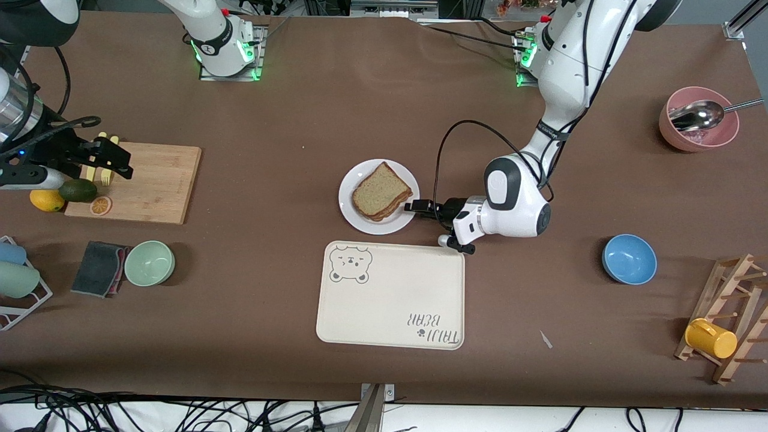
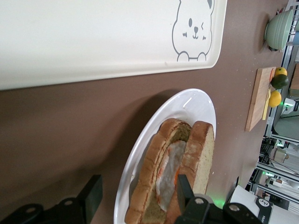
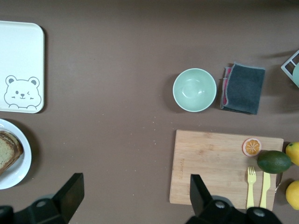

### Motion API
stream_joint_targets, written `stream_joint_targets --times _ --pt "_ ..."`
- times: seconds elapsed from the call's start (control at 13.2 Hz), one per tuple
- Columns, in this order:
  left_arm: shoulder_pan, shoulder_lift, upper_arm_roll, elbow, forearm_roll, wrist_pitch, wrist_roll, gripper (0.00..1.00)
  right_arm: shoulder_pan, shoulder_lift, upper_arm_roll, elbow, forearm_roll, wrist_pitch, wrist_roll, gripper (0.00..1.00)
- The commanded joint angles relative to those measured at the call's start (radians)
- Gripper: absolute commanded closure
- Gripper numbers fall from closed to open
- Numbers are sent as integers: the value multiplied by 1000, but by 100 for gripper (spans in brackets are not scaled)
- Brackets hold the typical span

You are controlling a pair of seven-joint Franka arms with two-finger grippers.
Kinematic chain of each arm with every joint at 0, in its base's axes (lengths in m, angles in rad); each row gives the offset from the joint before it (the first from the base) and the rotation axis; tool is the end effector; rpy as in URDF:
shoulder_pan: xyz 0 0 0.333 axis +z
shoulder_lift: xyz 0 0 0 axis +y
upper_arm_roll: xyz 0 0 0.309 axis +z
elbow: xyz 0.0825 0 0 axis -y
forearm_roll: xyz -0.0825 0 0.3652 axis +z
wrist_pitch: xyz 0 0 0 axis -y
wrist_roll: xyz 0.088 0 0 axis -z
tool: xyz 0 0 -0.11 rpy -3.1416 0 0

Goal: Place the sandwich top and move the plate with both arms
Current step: 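Grip the white plate rim with the left gripper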

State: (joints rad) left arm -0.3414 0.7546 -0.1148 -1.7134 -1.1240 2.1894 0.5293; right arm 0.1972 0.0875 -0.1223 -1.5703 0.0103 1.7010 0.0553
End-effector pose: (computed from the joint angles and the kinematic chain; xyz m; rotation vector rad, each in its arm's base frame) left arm 0.5594 -0.3068 0.1567 2.2396 -0.1430 -0.2708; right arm 0.5708 0.0467 0.5783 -3.1383 -0.0301 -0.0687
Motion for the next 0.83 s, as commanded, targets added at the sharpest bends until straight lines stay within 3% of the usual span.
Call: stream_joint_targets --times 0.0,0.15,0.38,0.61,0.76 --pt "-2 14 4 -11 -77 18 127 31 11 12 -2 19 2 -1 -2 0" --pt "-8 22 4 -11 -91 20 144 37 5 12 -5 21 -6 -1 -3 0" --pt "-5 32 4 -11 -92 20 228 57 8 12 -3 21 -10 0 -5 0" --pt "-7 37 4 -11 -112 20 239 58 13 14 -3 21 -3 35 -3 0" --pt "-5 37 4 -11 -112 18 282 72 19 23 1 21 0 35 -2 0"
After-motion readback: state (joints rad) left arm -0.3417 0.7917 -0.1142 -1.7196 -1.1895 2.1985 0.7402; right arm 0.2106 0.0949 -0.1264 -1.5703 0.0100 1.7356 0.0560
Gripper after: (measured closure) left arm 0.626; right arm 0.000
